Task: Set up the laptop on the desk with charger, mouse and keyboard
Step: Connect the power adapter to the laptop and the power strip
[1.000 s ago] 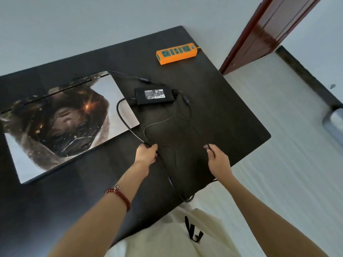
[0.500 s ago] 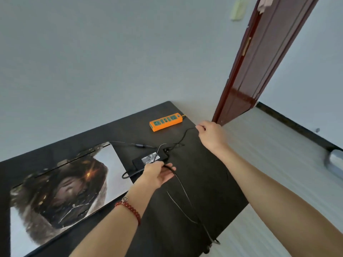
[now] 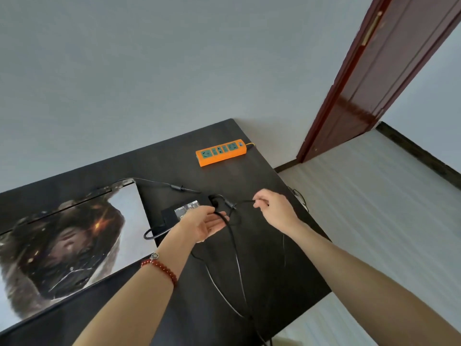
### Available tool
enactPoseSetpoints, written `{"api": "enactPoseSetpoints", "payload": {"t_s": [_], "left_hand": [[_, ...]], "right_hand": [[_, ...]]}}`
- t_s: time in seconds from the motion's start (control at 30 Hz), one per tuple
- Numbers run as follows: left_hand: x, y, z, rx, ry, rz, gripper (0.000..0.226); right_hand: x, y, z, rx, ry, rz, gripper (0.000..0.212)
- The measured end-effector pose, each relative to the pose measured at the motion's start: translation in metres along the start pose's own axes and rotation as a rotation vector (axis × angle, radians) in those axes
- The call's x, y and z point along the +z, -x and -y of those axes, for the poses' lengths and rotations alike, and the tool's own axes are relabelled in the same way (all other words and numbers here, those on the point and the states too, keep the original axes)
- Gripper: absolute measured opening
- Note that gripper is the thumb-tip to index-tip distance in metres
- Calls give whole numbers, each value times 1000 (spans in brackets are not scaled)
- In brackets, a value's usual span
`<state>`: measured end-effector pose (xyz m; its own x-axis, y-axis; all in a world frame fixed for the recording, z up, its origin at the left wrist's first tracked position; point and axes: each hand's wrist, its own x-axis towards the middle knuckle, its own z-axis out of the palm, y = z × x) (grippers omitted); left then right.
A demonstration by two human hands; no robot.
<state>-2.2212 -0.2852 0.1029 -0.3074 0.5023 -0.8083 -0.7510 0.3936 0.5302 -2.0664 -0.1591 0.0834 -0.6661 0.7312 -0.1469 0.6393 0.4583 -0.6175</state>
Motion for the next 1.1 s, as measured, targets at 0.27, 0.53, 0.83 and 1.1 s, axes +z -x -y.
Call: {"api": "enactPoseSetpoints", "payload": {"t_s": [0.27,0.53,0.83,1.1], "left_hand": [[4,-9,2,14,-78,-140,12],[-10,-8,-9,105,3,-150,3],[-16,0,19,40,-327,-67,23],[18,17,51,1183,-1801,238,86]], "right_hand": [[43,30,1,71,-374,457,38],[54,68,14,-46,237,526,23],[38,128,-45,372,208,401,41],[-23,100,-4,187,-83,118,6]]}}
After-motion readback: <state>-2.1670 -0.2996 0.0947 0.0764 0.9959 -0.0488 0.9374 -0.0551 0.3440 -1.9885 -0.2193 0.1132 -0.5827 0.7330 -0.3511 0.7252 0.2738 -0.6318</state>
